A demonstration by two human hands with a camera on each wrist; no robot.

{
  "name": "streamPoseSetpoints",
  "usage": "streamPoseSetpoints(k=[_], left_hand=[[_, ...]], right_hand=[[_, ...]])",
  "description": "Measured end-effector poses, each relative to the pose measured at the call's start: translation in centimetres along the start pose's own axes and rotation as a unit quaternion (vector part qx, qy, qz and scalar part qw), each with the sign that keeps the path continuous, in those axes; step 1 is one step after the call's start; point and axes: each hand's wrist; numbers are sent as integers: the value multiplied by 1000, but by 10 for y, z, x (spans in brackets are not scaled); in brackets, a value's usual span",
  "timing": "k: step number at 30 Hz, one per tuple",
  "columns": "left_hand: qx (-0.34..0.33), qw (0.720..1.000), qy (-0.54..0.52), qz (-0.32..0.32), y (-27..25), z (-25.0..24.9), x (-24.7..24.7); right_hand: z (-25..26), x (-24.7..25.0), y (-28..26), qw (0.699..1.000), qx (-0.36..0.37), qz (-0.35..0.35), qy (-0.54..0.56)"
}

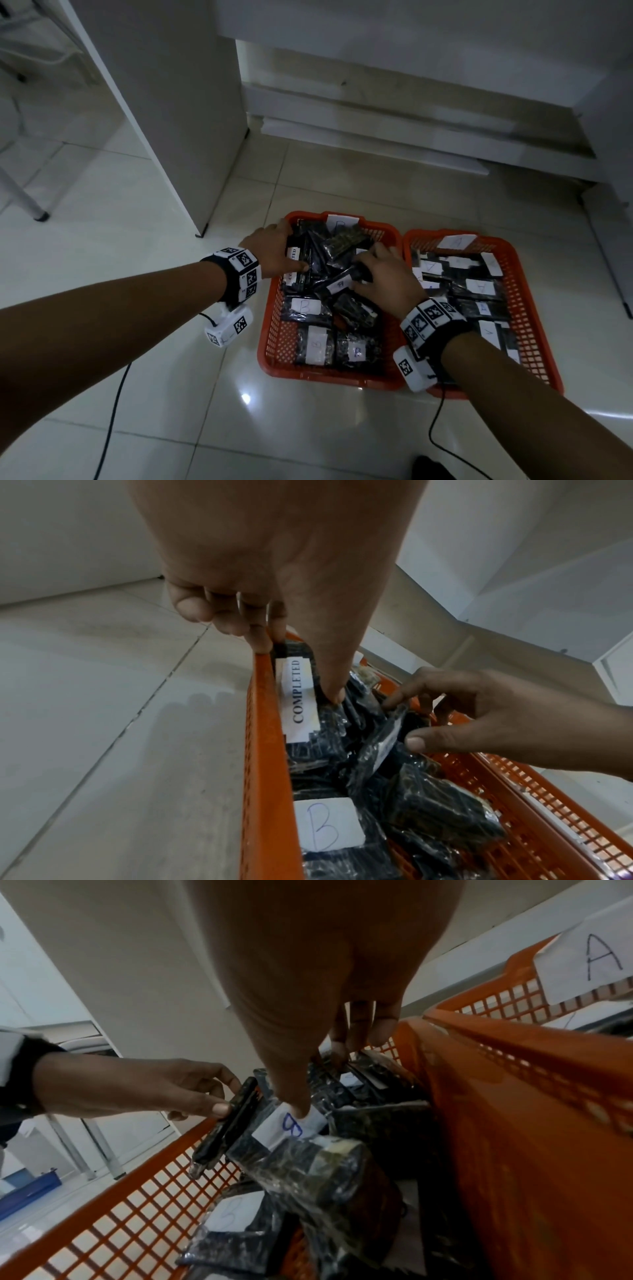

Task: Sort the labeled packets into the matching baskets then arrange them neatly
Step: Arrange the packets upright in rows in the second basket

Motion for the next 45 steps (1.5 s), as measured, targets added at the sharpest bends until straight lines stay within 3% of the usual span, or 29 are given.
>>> streamPoseSetpoints(k=[3,6,10,16,18,25,32,37,39,42,44,45], left_hand=[[7,1000,-2,8,-3,-3,2],[7,1000,14,16,-5,-5,0],[16,999,-1,29,-7,-9,-1],[30,996,-78,19,-7,-7,12],[31,993,-116,18,-8,-2,14],[9,969,-246,14,-10,13,19],[-26,939,-330,88,-21,16,31],[-35,913,-343,217,-37,6,36],[-35,907,-341,242,-42,2,34],[-31,905,-345,247,-44,-1,35],[-32,907,-346,239,-44,-2,37],[-34,906,-349,236,-43,-3,39]], right_hand=[[4,5,6,999,48,9,9],[4,21,4,986,85,65,125],[1,41,-1,951,13,63,301],[-14,47,-2,886,-78,17,457],[-18,44,-5,873,-106,17,475],[-22,44,-6,878,-150,27,453],[-7,42,0,879,-137,20,457],[16,36,2,863,-129,55,486],[16,34,3,889,-120,78,435],[21,39,0,983,-54,108,136],[31,36,-7,997,-23,69,-40],[38,32,-11,997,-4,26,-76]])
Point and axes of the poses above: each hand's wrist, its own y-axis towards the middle knuckle, its own x-axis out of the back of the hand, z = x × y, and after that the axes turned 8 degrees about y, right-handed
